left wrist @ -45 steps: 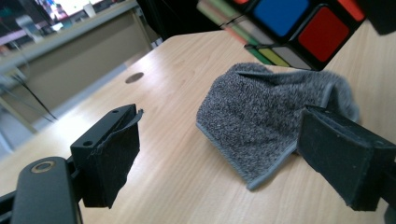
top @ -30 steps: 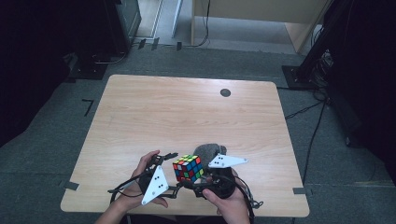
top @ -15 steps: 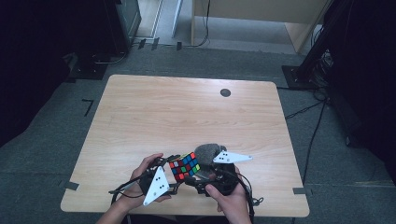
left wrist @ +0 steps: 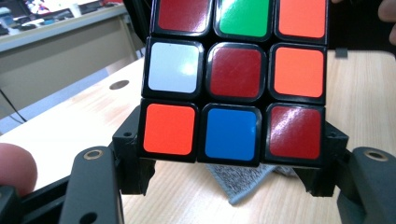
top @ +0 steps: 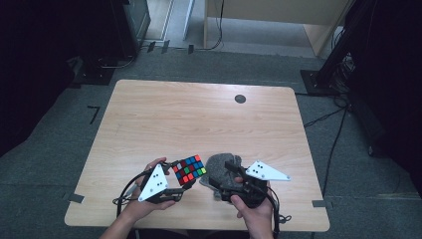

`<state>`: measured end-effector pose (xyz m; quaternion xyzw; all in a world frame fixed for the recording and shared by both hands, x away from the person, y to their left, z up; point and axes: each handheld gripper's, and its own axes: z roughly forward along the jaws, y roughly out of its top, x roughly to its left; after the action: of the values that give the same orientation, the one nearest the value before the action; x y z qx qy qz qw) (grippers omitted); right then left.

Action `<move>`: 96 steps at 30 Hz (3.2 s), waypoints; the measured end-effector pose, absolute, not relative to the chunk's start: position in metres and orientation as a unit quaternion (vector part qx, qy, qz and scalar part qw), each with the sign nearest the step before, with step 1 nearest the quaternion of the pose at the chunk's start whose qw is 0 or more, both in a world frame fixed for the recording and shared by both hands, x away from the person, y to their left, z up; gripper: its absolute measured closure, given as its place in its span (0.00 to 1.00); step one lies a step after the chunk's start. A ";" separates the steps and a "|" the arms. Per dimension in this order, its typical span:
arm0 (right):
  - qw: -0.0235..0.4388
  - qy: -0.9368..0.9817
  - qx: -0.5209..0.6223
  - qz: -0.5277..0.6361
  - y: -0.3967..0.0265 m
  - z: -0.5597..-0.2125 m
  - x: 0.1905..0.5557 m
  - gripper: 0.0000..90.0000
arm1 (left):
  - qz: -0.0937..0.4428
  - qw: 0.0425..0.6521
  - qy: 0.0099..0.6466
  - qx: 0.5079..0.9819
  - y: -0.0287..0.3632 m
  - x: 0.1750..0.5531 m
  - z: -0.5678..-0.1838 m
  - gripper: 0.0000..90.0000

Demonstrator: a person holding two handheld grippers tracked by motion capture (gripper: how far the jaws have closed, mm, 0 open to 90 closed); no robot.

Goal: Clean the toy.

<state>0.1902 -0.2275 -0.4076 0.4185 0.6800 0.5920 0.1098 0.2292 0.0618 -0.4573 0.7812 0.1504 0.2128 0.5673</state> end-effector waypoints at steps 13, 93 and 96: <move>0.145 0.666 0.415 0.602 -0.220 -0.410 0.187 0.26 | 0.186 0.587 0.181 0.767 0.070 0.236 -0.456 0.37; 0.232 0.681 0.526 0.453 -0.246 -0.461 0.210 0.21 | 0.190 0.591 0.216 0.754 0.075 0.236 -0.454 0.38; 0.222 0.701 0.527 0.425 -0.242 -0.479 0.215 0.21 | 0.185 0.594 0.220 0.751 0.078 0.238 -0.453 0.38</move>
<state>0.2150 -0.2417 -0.4787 0.5274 0.7012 0.4254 0.2217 0.2379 0.0776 -0.4532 0.7509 0.2204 0.1849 0.5945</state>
